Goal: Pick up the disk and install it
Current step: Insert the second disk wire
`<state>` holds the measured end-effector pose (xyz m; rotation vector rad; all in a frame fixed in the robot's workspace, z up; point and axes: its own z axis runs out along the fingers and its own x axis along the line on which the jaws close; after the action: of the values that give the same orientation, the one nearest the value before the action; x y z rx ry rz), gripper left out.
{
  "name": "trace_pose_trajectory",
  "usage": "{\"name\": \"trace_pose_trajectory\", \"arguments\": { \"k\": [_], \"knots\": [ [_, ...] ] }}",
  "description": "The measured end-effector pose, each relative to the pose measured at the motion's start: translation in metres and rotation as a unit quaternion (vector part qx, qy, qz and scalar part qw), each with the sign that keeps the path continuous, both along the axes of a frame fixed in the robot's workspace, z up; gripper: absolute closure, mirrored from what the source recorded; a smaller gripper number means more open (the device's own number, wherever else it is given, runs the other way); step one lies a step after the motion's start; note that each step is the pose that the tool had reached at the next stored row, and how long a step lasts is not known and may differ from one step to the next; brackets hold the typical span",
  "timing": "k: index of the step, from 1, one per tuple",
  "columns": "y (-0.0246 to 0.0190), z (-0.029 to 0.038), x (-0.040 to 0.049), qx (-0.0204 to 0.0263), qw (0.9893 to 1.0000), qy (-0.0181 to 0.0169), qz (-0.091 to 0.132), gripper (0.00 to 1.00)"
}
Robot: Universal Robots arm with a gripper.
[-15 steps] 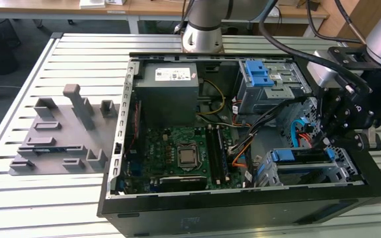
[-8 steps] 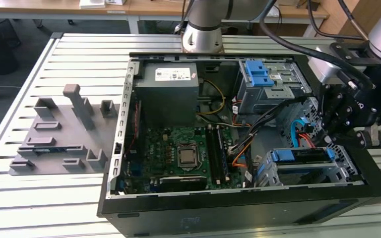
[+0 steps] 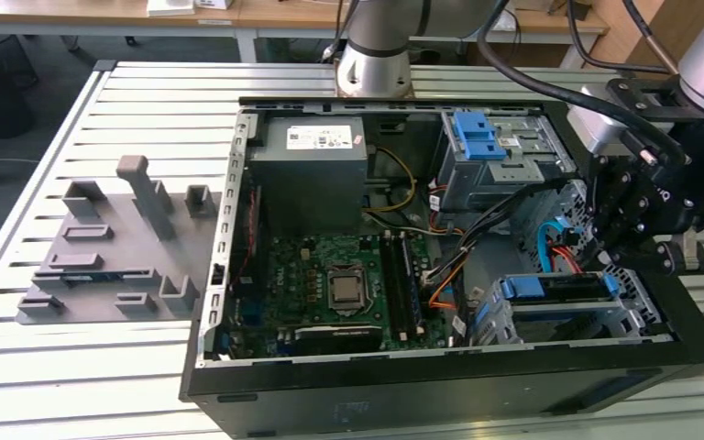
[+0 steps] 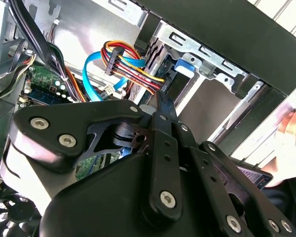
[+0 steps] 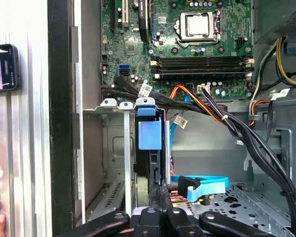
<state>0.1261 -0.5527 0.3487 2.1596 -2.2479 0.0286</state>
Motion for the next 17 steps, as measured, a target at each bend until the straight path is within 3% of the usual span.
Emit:
{"name": "trace_pose_trajectory", "arguments": {
  "k": [17],
  "knots": [
    [0.0, 0.0001, -0.0052, 0.0, 1.0, 0.0, 0.0, 0.89]
  ]
}}
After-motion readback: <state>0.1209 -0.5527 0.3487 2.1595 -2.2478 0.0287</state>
